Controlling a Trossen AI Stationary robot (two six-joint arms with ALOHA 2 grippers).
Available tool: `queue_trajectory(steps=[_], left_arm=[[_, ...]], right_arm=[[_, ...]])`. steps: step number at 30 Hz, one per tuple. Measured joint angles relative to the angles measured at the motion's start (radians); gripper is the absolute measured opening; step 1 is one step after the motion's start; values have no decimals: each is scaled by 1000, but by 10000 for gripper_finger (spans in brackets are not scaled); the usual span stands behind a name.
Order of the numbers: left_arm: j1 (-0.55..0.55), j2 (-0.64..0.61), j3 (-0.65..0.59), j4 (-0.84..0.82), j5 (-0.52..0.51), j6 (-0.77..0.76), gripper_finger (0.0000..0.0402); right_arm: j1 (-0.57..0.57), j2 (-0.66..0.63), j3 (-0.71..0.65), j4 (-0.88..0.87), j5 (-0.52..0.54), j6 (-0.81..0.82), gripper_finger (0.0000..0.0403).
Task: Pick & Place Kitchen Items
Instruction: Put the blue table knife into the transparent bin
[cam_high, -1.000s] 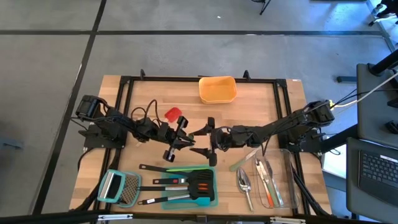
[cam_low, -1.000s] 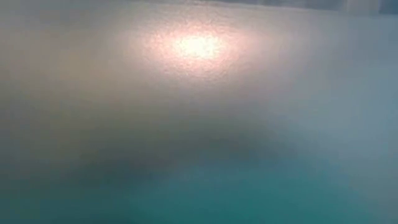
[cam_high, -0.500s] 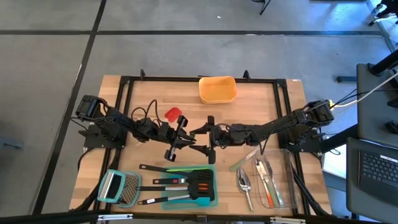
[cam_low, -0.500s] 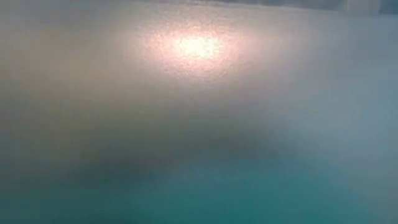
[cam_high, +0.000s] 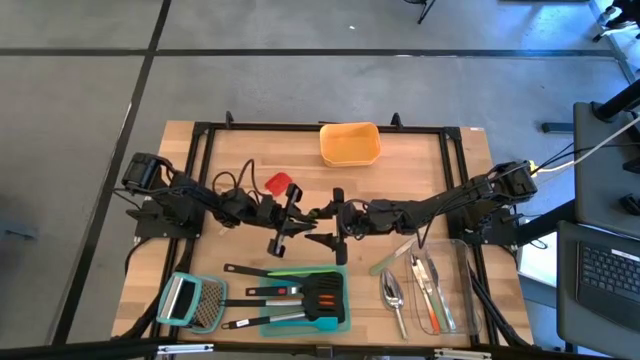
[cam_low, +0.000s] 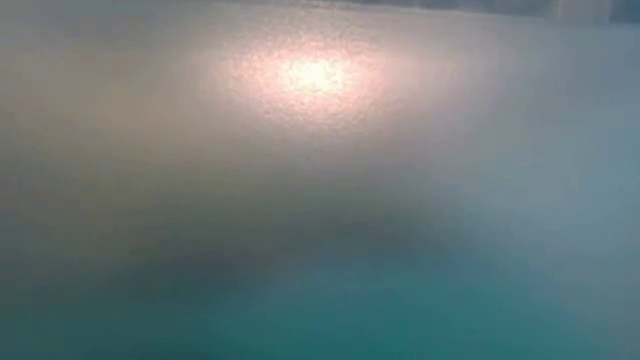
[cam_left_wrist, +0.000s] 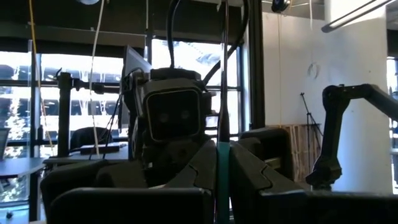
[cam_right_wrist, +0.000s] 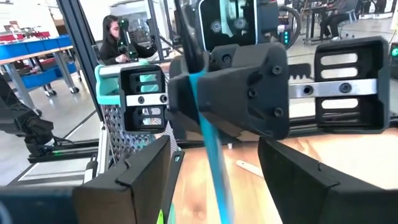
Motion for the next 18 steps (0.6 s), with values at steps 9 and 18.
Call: queue_trajectory(steps=[9,18], left_arm=[[5,0,0,-7,1,-2,12],[5,0,0,-11,4,-5,12]], right_arm=[[-3,0,0,-44,0,14,242],[-12,70,164,-241,2,19,242]])
